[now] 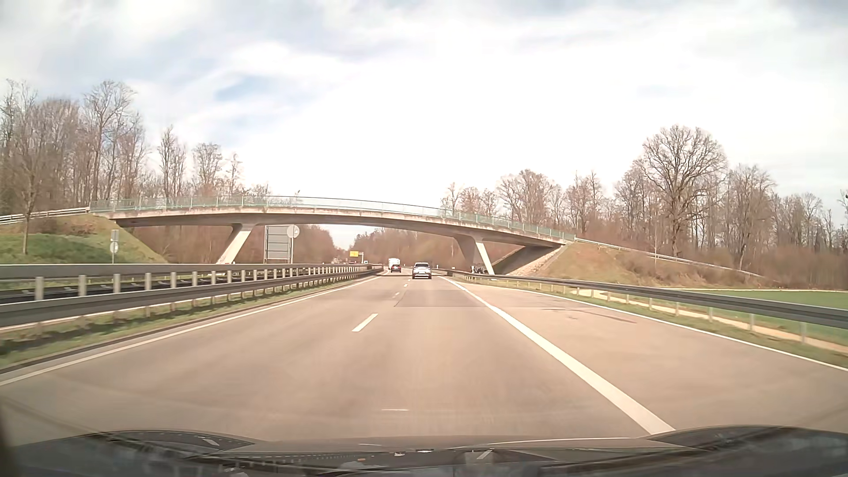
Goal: Follow the waypoints while adhering to traffic rules and regulations
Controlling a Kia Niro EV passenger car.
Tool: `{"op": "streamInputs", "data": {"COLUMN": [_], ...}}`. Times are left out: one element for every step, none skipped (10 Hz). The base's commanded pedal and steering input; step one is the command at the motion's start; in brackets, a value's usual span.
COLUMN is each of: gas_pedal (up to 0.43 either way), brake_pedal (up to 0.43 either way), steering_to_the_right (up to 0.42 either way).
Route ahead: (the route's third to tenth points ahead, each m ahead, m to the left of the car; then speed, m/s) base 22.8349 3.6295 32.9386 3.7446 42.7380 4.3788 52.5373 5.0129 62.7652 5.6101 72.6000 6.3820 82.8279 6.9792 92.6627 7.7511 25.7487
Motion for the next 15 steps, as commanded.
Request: {"op": "streamInputs", "data": {"gas_pedal": [0.000,0.000,0.000,0.000,0.000,0.000,0.000,0.000,0.000,0.000,0.000,0.000,0.000,0.000,0.000], "brake_pedal": [0.000,0.000,0.000,0.000,0.000,0.000,0.000,0.000,0.000,0.000,0.000,0.000,0.000,0.000,0.000], "steering_to_the_right": [-0.004,-0.004,-0.004,-0.004,-0.004,-0.004,-0.004,-0.004,-0.004,-0.004,-0.004,-0.003,-0.003,-0.003,-0.004]}}
